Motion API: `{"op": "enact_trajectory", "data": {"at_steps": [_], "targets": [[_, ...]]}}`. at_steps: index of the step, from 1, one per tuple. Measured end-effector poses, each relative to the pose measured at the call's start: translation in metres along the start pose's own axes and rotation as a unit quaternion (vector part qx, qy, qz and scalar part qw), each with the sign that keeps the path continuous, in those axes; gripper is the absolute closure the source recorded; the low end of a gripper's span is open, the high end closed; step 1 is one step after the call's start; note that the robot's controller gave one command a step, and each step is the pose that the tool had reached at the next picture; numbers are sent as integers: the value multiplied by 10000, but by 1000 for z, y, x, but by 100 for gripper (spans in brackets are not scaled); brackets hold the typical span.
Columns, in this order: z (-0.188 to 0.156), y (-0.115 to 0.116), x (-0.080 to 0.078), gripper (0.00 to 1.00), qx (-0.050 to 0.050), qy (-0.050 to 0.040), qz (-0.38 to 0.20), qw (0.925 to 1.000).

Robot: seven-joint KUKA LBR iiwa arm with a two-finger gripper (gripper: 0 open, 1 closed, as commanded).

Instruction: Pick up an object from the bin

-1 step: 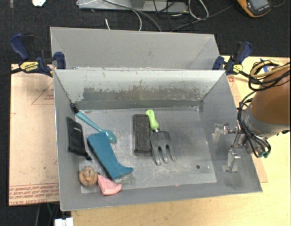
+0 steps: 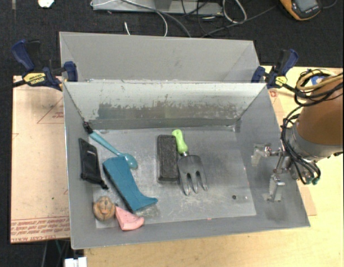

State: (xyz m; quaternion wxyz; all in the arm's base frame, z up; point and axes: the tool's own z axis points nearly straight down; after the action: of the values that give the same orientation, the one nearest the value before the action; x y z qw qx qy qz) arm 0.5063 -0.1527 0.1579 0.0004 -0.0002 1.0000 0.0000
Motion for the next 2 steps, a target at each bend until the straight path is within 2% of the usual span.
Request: {"op": "enact_trajectory", "data": {"at_steps": [1, 2], "targets": [[67, 72, -6, 0, 0, -11, -1206, 9927], [71, 88, -10, 0, -7, 5, -2447, 9696]]}}
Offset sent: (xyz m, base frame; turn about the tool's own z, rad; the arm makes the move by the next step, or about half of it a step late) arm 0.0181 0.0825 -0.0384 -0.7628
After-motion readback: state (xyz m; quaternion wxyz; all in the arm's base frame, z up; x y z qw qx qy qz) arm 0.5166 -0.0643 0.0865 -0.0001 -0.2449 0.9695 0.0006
